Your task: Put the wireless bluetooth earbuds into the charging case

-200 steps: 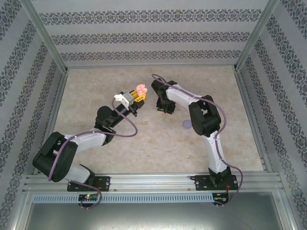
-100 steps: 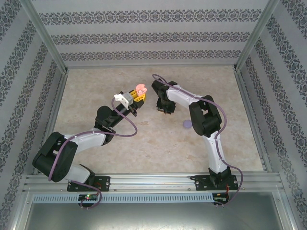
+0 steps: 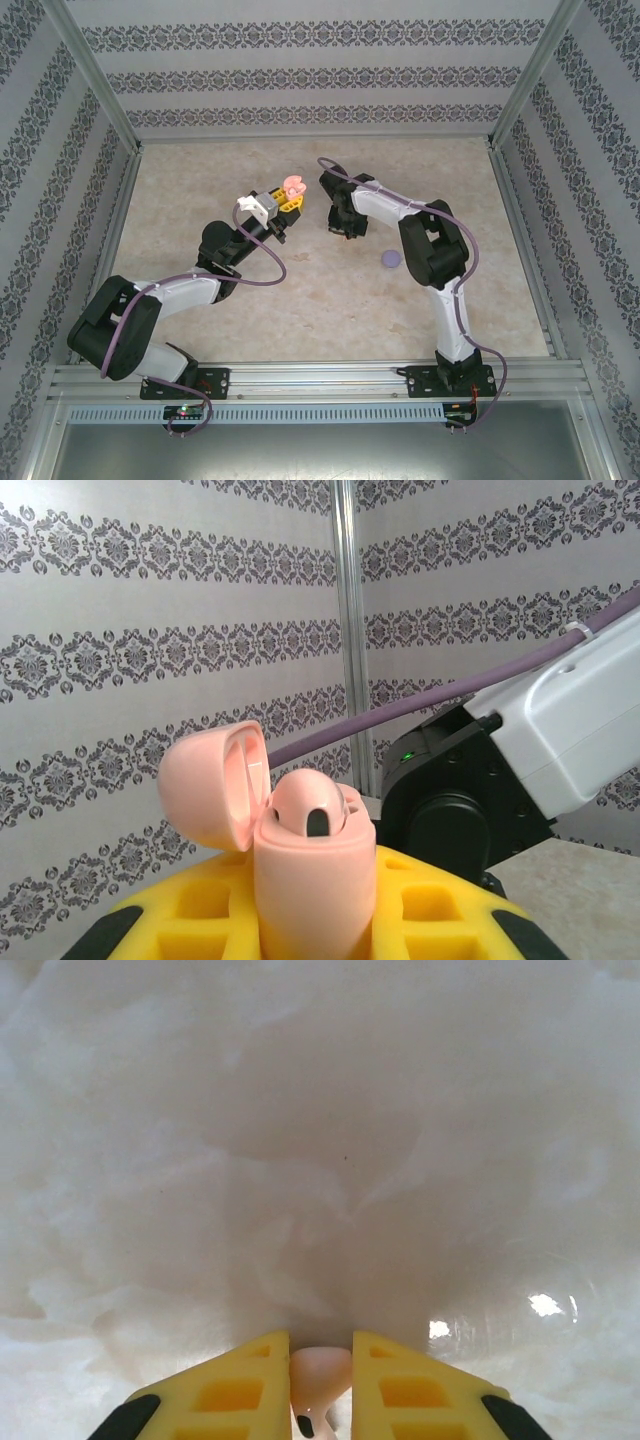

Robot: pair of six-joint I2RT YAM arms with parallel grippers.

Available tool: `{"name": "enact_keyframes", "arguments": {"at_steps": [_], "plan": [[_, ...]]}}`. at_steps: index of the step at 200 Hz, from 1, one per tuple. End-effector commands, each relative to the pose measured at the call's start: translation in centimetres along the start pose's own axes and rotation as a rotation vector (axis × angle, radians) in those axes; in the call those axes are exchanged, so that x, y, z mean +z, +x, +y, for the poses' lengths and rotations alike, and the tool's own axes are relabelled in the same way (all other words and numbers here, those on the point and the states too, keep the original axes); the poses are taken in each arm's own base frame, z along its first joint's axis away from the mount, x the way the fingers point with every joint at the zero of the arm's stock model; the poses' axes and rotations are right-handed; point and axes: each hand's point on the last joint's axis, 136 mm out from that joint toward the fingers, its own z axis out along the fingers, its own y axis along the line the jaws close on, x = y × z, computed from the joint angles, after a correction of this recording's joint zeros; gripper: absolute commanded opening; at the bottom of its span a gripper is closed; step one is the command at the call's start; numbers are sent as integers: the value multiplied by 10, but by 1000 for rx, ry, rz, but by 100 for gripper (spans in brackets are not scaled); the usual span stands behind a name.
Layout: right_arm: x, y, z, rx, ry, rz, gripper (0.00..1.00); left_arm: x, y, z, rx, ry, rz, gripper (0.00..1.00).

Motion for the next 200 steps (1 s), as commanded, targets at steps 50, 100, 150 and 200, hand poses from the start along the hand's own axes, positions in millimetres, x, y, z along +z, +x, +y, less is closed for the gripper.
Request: {"name": "enact_keyframes", "arguments": {"at_steps": [50,100,150,200], "plan": [[-91,-33,-2,-26,-243,-209,17,2,-47,-7,27,62,-83,0],[-197,-54,7,-60,-474,-399,17,7,-52,-19,54,149,-66,0],[-301,-57,11,-145,-641,-587,18,13,-51,-24,63,192,-52,0],[-365,-38,16,-243,-753,-700,19,23,-47,-27,61,230,-52,0]]}}
